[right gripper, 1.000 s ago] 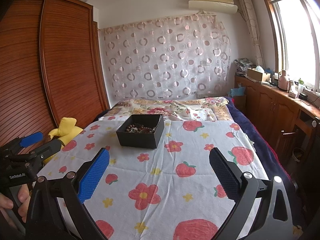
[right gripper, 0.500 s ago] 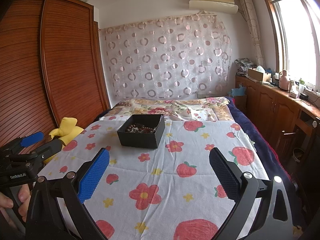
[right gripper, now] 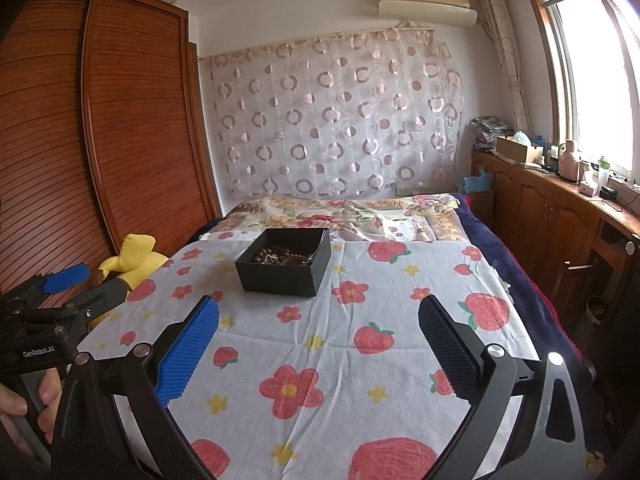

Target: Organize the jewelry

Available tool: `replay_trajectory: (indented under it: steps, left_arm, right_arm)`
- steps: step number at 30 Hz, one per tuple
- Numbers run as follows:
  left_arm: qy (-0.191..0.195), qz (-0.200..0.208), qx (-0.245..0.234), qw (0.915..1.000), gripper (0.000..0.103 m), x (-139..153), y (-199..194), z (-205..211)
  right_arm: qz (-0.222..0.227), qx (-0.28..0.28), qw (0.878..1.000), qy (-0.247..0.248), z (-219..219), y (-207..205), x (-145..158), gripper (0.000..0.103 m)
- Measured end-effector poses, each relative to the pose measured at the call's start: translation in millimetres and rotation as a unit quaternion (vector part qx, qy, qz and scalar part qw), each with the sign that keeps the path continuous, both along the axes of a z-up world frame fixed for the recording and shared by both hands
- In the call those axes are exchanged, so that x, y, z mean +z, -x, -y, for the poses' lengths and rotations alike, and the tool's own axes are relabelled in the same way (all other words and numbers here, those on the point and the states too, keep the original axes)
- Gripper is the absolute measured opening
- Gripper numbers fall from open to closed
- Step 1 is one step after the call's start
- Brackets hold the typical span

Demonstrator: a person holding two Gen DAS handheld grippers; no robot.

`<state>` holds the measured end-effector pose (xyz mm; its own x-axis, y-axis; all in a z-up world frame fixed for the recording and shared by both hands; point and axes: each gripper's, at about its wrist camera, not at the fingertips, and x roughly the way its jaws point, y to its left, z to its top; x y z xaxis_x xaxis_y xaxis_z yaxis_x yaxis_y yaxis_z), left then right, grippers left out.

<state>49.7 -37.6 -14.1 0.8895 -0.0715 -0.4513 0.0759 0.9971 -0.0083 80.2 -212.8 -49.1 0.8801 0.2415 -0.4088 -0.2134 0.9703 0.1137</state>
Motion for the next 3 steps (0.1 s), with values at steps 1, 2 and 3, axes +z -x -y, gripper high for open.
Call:
replay_trajectory:
  steps: [1,2,3]
  left_arm:
    - [0.001,0.0,-0.001,1.0,0.096,-0.4,0.2,2.7]
    - [0.001,0.0,0.0,1.0,0.096,-0.9,0.0,-0.1]
    - [0.0,0.0,0.0,1.0,0.096,-0.8,-0.1,-1.0]
  right_arm:
    - [0.0,0.0,1.0,-0.001,0.7,0.0,0.5,0.101]
    - [0.001,-0.001,1.0,-0.001,0.4,0.1,0.2,0.101]
    - [0.0,0.0,1.0,0.0,1.1,-0.4,0.8,0.101]
